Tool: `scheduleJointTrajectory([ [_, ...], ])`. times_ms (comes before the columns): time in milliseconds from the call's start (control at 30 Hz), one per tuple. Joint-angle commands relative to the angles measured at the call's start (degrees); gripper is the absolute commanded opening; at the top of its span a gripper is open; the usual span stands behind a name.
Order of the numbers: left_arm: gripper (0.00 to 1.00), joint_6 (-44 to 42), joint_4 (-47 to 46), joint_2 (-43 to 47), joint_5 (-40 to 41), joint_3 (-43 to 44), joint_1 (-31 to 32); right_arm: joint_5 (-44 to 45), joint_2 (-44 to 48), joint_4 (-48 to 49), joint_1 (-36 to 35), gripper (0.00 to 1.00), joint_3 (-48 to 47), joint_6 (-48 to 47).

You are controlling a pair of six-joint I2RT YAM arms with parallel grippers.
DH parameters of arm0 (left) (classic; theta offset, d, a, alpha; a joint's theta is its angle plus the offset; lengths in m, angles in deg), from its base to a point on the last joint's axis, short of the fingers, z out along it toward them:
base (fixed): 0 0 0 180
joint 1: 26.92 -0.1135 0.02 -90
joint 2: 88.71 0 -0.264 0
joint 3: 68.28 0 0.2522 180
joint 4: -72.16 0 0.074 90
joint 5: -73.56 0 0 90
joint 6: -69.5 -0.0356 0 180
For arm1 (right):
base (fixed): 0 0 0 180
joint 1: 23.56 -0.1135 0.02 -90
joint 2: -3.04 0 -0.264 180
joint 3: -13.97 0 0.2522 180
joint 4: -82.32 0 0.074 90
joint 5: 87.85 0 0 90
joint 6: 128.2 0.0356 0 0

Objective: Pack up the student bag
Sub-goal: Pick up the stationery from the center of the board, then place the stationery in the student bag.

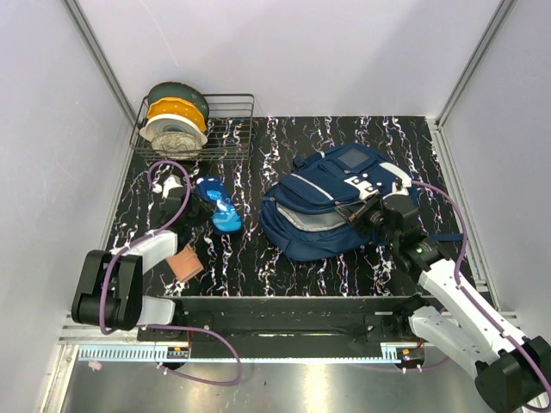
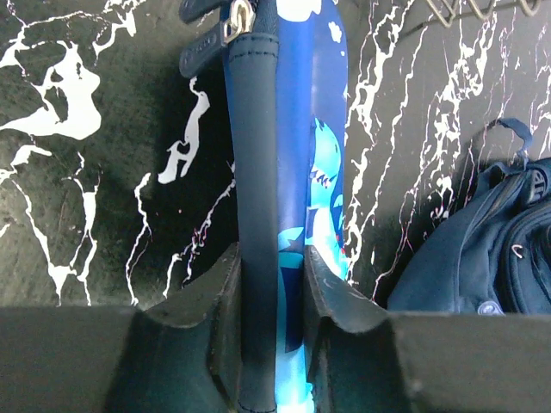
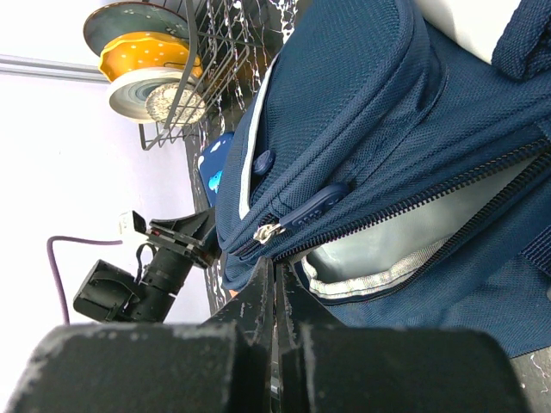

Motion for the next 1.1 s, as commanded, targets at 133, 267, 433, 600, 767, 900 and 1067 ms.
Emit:
scheduleJointTrajectory([
  [133, 0.03, -7.60, 7.40, 9.46, -5.15, 2.75, 0.32, 0.39, -0.10, 5.87, 0.07, 0.00, -2.72, 0.11],
  [267, 0.00, -12.51, 9.25, 11.92, -13.05, 5.39, 0.23, 0.31, -0.37, 5.87, -0.01, 0.00, -3.25, -0.15],
  [433, 0.04, -19.80, 8.72, 15.97, -40.09, 11.17, 0.58, 0.22, -1.25, 5.87, 0.51, 0.00, -4.30, -0.42],
  [600, 0.05, -19.29, 12.41, 12.38, -65.84, 15.41, 3.56, 1.09, -1.78, 5.95, 0.60, 0.00, -5.27, -1.03],
  [767, 0.03, -21.41, 19.71, 12.45, -69.23, 15.42, 12.44, 2.15, -1.78, 5.95, 0.60, 0.00, -6.94, -2.61],
  [900, 0.02, -22.11, 25.94, 17.44, -69.93, 13.57, 13.24, 2.33, -2.13, 5.51, 0.69, 0.00, -7.65, -3.05],
  [1067, 0.00, -18.06, 25.95, 19.40, -73.71, 10.67, 14.90, 2.33, -2.30, 5.43, 0.69, 0.00, -7.56, -3.23],
])
